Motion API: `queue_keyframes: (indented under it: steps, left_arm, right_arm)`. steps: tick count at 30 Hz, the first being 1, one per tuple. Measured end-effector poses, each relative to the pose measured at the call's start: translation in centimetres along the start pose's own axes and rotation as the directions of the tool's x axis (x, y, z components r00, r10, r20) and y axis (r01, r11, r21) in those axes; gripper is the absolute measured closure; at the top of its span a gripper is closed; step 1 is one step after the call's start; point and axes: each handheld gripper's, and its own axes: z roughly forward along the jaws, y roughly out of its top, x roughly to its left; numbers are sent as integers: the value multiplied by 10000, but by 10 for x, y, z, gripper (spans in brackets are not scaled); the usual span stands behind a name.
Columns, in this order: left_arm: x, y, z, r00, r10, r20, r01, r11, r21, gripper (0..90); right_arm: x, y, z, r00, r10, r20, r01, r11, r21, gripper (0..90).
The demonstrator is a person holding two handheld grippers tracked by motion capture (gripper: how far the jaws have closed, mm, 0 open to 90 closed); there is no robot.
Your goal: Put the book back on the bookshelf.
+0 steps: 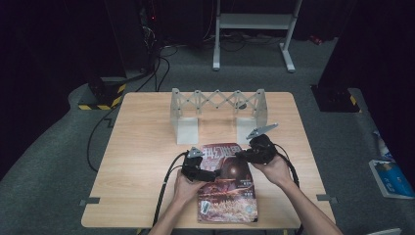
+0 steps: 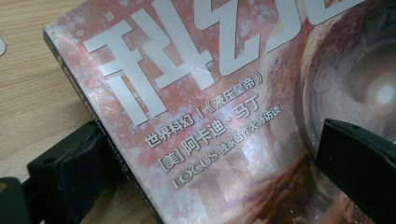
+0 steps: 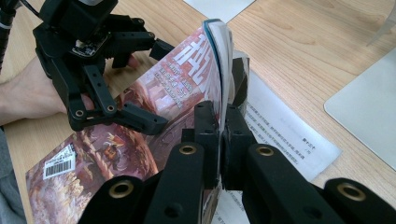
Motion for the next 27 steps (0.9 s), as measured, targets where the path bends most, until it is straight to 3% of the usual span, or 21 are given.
queue_keyframes:
  steps: [5,11,19,27]
  left_arm:
    - [2,1,-2,10000,-83,2,83,10000,2,45]
    - [7,2,-7,9990,-429,-94,429,9991,29,215]
    - [9,1,-11,9989,-171,-440,181,9996,213,394]
    - [10,1,-14,9993,-250,-279,254,9995,163,518]
  right_arm:
    - [-3,-2,0,10000,-57,-74,56,10000,-28,872]
    - [-9,-7,5,9999,142,-3,-142,9997,188,872]
    - [-16,-12,19,9998,75,206,-87,9982,588,870]
    - [-26,-22,29,9950,810,591,-856,9931,805,841]
